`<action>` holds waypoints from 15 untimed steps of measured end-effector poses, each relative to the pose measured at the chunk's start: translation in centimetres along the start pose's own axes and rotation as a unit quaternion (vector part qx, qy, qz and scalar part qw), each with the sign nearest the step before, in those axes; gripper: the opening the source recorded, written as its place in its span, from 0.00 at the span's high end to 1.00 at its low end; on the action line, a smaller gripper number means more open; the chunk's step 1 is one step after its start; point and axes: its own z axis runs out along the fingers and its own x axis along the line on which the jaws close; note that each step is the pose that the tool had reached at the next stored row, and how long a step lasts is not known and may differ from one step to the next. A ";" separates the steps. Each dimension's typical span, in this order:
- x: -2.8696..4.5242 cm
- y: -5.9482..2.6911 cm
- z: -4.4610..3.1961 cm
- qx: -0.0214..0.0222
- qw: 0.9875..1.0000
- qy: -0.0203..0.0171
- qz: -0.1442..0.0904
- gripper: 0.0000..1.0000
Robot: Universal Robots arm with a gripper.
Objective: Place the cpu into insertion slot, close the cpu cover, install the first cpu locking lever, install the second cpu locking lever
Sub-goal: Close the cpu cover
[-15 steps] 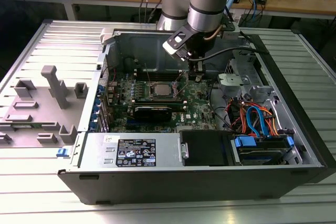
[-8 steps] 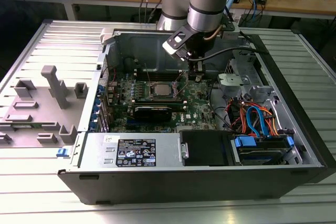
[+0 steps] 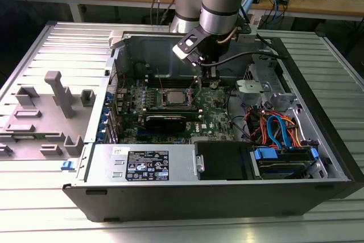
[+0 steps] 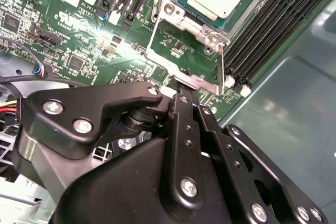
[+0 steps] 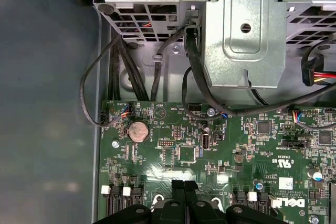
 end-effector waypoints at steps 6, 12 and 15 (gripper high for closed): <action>0.00 -0.16 0.03 0.000 1.000 0.000 0.000 0.89; 0.00 -0.33 0.06 0.000 1.000 0.000 0.000 0.89; 0.01 -0.44 0.06 0.000 1.000 0.000 0.000 0.89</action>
